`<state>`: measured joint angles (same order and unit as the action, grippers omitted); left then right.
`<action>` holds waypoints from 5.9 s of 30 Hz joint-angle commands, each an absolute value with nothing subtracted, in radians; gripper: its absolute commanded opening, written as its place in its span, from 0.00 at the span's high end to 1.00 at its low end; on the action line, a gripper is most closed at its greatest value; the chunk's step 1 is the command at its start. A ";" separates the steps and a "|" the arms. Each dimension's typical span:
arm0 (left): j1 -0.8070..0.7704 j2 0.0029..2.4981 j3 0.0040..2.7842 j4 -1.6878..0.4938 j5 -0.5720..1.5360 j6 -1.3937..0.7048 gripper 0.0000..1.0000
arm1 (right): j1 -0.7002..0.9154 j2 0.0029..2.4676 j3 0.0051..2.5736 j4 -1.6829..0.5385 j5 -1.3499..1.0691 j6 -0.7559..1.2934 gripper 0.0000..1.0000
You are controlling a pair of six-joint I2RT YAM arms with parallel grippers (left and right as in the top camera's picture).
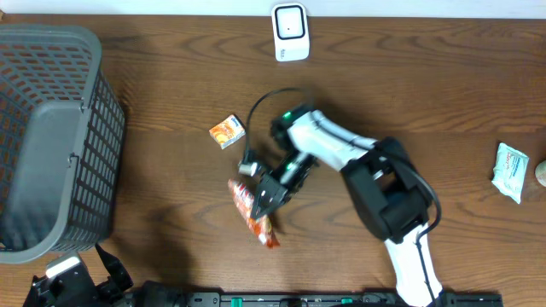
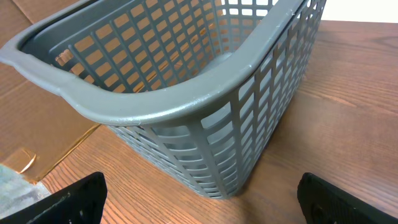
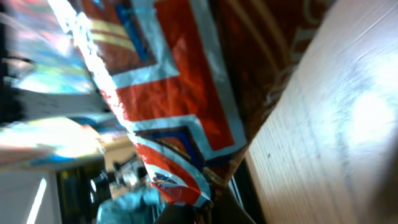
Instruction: Scan the item barcode
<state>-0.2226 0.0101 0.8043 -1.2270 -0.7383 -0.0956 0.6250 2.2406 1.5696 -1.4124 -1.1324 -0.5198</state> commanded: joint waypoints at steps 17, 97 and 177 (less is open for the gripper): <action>-0.219 0.003 0.805 -1.227 -0.744 -0.083 0.02 | 0.485 2.254 1.526 -1.400 -1.248 -0.940 0.99; -0.219 0.003 0.805 -1.227 -0.744 -0.083 0.02 | 1.146 2.379 1.705 -1.328 0.332 0.611 0.85; -0.219 0.003 0.805 -1.227 -0.744 -0.083 0.02 | 0.514 2.334 1.650 -1.103 -0.269 0.196 0.01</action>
<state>-0.2226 0.0101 0.8043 -1.2270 -0.7383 -0.0956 0.4576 2.2700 1.6775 -1.1358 -0.6338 0.1558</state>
